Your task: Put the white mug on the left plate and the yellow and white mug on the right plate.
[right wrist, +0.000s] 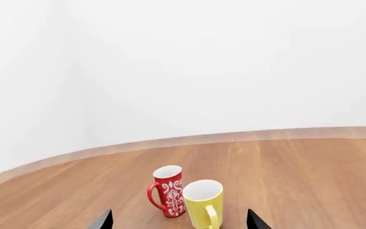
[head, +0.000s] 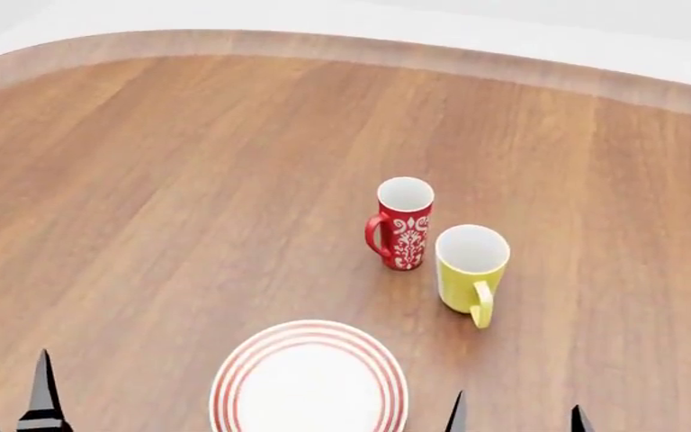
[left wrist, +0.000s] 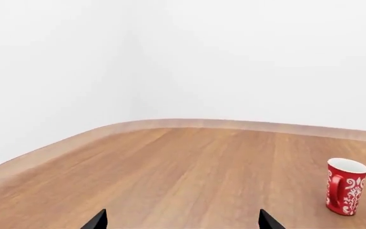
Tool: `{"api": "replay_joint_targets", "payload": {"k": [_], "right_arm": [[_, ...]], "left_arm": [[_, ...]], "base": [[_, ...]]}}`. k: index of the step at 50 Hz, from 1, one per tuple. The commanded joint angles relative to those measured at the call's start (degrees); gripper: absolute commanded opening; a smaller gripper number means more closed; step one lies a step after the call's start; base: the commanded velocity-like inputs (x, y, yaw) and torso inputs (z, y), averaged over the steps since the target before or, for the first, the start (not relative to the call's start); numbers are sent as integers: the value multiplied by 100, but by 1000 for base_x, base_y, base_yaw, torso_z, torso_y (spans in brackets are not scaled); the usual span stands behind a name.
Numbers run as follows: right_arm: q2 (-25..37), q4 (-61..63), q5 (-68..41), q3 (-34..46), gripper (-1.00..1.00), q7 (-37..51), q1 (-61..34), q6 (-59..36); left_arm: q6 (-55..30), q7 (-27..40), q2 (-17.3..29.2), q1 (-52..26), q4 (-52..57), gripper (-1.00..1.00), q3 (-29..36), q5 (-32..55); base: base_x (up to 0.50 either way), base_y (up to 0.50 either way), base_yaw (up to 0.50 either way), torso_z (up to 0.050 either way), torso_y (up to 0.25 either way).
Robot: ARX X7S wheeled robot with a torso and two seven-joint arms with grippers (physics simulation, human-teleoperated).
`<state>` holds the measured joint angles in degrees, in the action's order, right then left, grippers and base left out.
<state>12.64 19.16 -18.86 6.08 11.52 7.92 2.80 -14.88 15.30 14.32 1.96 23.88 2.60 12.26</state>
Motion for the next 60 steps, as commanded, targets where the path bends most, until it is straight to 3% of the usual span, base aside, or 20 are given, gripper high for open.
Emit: {"api": "replay_joint_targets", "payload": {"k": [1,15,27,60], "right_arm": [[193,357,333,-215,100,9,464,-130],[1687,1909,-909,-1170,100,-177,1450,-1728],[2446,2593,-1907,-1822,100,-183,1701,-2544],[3579,3382,-2204,-1232,100,-990,2009,-3201]], "left_arm": [[57,-21,-87,-39,-52,100,-426,112],[-87,245,-203,-12,289,100,-367,106],[-157,366,-226,-26,413,100,-416,209],[-199,458,-96,90,626,100,-402,375]], "base": [[0,0,0,0,0],[0,0,0,0,0],[0,0,0,0,0],[0,0,0,0,0]]}}
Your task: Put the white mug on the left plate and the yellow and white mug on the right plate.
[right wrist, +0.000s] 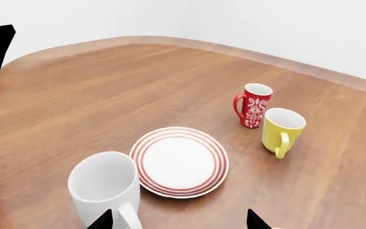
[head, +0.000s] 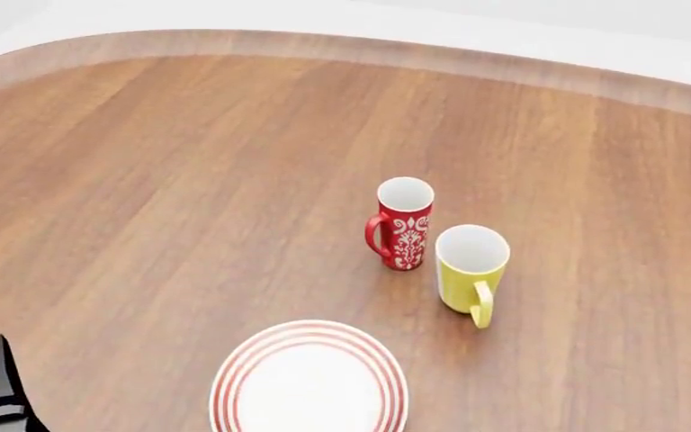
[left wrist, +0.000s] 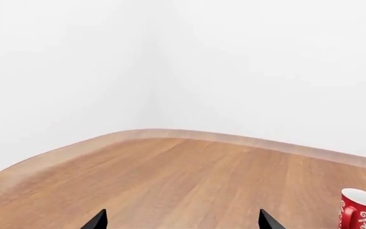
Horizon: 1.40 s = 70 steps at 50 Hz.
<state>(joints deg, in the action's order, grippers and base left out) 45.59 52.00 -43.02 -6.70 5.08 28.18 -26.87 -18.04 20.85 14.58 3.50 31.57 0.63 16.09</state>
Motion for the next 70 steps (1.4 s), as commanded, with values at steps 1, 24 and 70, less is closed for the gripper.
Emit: {"api": "replay_joint_targets", "payload": {"k": [1,24,70], "right_arm": [[309,106,142,21,100,-357,-38,-250],[932,-722,-1092,439,100,-716,-2062,-1166],[431,-1738,-310,3016,100,-1900,-4985,-2585]], "left_arm": [[108,-92,-121,-66,-132,100,-208,8],[182,21,-135,-36,-146,100,-134,15],[195,159,-54,26,-63,100,-29,130]], "base": [[0,0,0,0,0],[0,0,0,0,0],[0,0,0,0,0]]}}
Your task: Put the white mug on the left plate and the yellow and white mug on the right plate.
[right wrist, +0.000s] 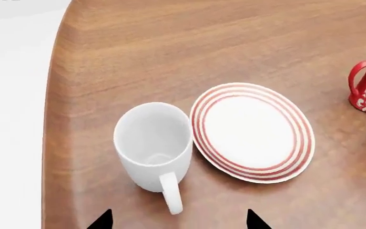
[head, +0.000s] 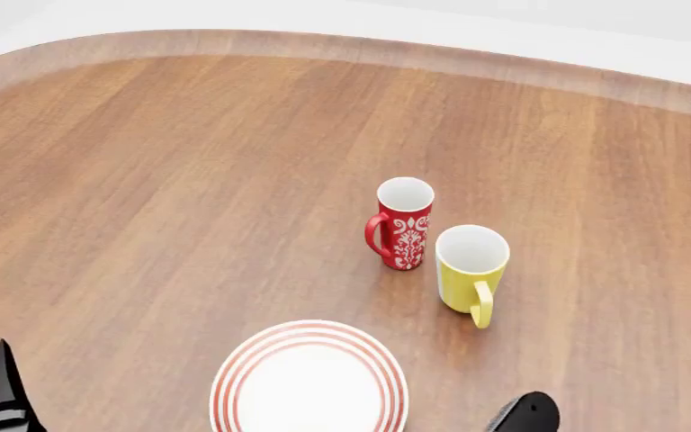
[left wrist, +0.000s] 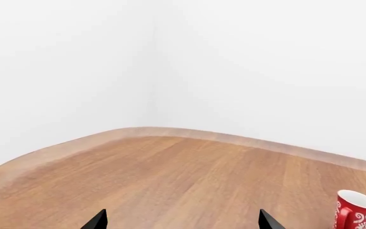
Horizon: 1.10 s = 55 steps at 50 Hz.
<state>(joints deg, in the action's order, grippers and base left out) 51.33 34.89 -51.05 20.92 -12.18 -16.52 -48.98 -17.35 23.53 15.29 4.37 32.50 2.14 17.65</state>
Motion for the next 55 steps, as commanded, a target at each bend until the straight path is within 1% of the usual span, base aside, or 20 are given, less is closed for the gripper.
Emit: {"api": "replay_joint_targets", "payload": {"k": [1,6,11,14,21,32,40,46,55], "right_arm": [[-160,-38,482,255,100,-174,-560,-397],[-316,-235,554,399,100,-305,-861,-460],[-509,-367,529,565,100,-371,-1380,-799],[-614,-482,627,694,100,-437,-1488,-775],[-833,-1018,993,1017,100,-716,-1443,-351],[-999,-1513,1248,1212,100,-898,-1112,184],[-1068,-1748,1311,1258,100,-963,-1008,364],[-1132,-1966,1390,1336,100,-1041,-1043,429],[-1405,-2572,1568,1515,100,-1269,-1350,521]], "left_arm": [[127,-107,-122,-58,-149,100,-181,-21],[133,-100,-113,-48,-142,100,-161,-10],[134,-86,-91,-22,-105,100,-143,-16],[132,-81,-82,-3,-74,100,-162,24],[114,-53,-62,13,-21,100,-199,90],[123,-35,-25,44,15,100,-201,131],[123,-15,-9,31,6,100,-177,137],[154,-15,-4,13,-49,100,-156,135],[159,15,19,40,-6,100,-172,172]], "base": [[0,0,0,0,0],[0,0,0,0,0],[0,0,0,0,0],[0,0,0,0,0],[0,0,0,0,0],[0,0,0,0,0],[0,0,0,0,0],[0,0,0,0,0],[0,0,0,0,0]]}}
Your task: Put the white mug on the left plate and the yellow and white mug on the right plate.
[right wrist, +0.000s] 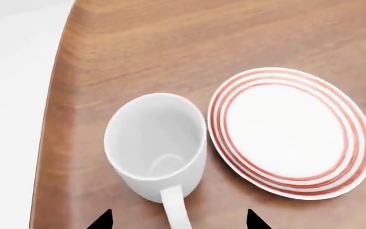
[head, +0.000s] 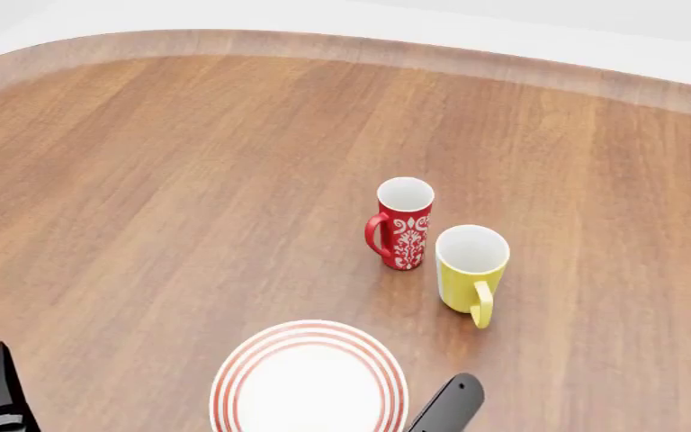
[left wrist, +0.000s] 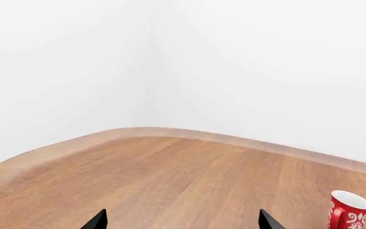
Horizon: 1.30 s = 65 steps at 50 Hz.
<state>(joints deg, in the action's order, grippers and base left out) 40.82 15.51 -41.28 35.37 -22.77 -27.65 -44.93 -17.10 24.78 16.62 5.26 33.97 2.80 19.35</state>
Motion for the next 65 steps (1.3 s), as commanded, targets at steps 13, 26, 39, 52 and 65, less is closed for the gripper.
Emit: {"api": "replay_joint_targets", "payload": {"k": [13,26,39,52,65], "right_arm": [[-410,-775,686,285,100,-319,-210,126],[-361,-810,668,350,100,-412,-200,107],[-517,-1056,819,607,100,-555,-472,-28],[-579,-1170,877,750,100,-625,-735,-259],[-790,-1647,1059,956,100,-749,-975,-249]], "left_arm": [[118,-50,-86,10,-52,100,-228,28],[110,-7,-64,4,-23,100,-231,77],[157,11,-47,6,-45,100,-206,83],[149,49,-24,24,-14,100,-191,116],[144,103,2,46,56,100,-206,159]], "base": [[0,0,0,0,0],[0,0,0,0,0],[0,0,0,0,0],[0,0,0,0,0],[0,0,0,0,0]]}}
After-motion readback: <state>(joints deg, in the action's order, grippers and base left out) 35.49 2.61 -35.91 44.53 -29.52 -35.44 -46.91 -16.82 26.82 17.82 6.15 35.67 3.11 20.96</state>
